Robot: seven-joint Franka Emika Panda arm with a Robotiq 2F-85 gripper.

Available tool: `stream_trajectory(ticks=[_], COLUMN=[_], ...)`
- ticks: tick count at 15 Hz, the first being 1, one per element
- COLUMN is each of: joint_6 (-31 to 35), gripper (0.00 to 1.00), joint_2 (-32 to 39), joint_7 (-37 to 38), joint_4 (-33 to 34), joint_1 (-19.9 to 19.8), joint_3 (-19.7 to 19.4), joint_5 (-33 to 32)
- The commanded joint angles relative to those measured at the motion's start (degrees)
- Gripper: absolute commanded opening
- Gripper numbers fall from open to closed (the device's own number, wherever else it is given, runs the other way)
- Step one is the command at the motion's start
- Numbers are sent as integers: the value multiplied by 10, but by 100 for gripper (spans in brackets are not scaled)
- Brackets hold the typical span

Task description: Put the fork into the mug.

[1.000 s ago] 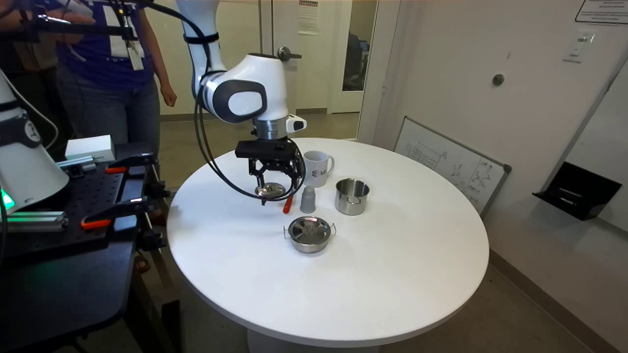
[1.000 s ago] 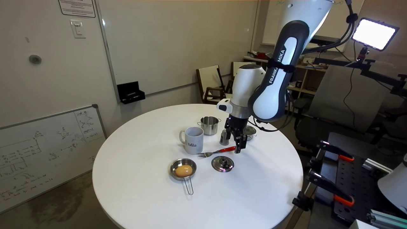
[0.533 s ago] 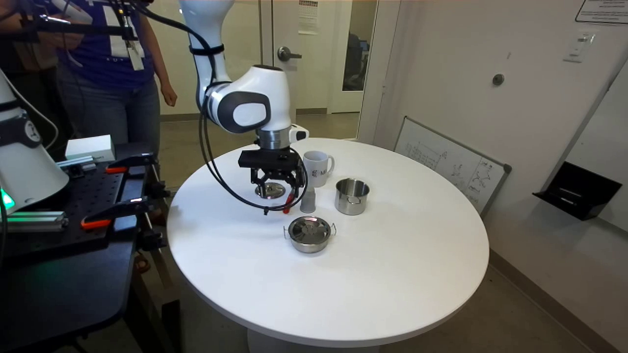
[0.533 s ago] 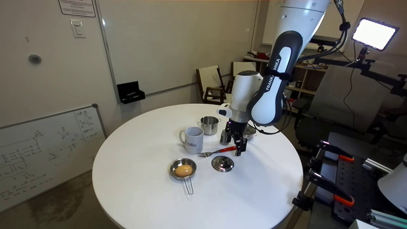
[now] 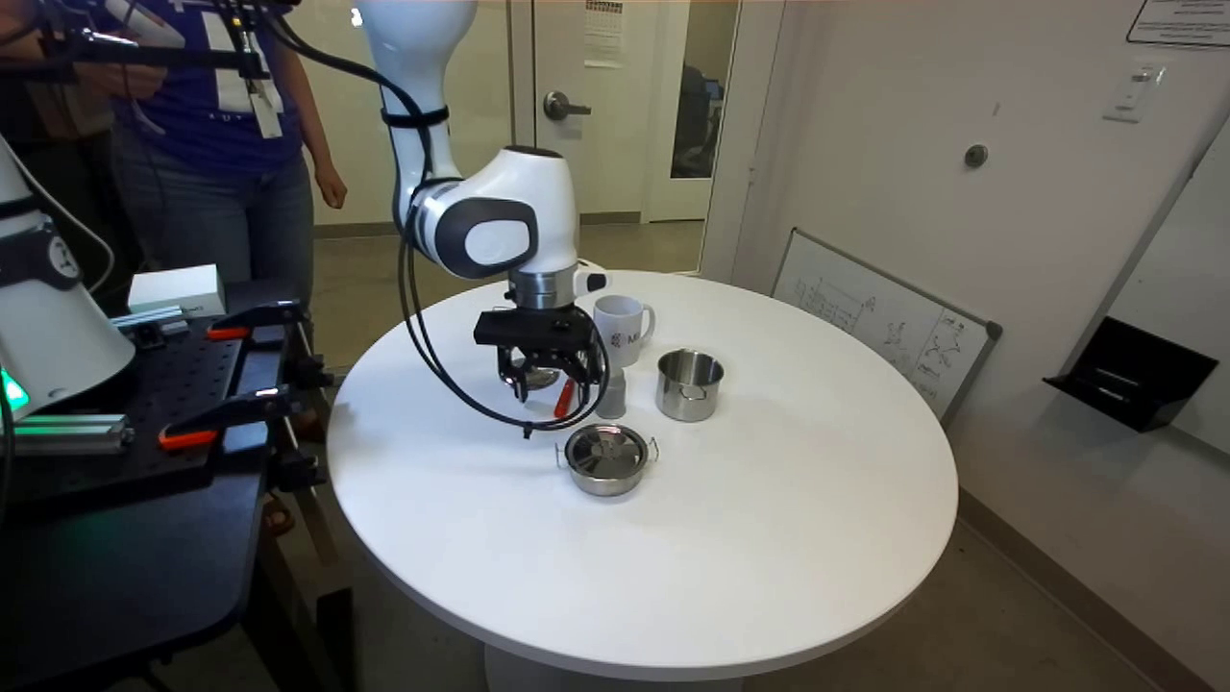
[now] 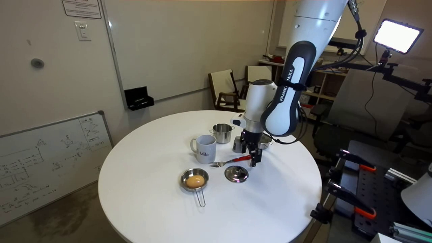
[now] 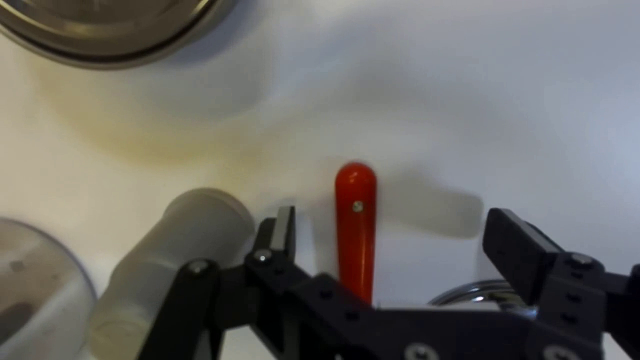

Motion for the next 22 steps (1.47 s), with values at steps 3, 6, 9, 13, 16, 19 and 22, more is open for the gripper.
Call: stream_trajectory(ticks=[3, 6, 9, 13, 16, 19, 22], joint_6=[-6, -9, -13, -21, -36, -61, -90], gripper=[49, 26, 4, 5, 5, 5, 5], joint_2=[19, 16, 14, 2, -23, -47, -69], joint_7=[24, 30, 39, 48, 60, 66, 76], joint_4=[25, 29, 33, 26, 14, 6, -1], joint_1=[5, 10, 20, 30, 57, 86, 108], joint_3=[-12, -17, -28, -36, -58, -86, -110], joint_5=[-20, -20, -21, -26, -38, -63, -100])
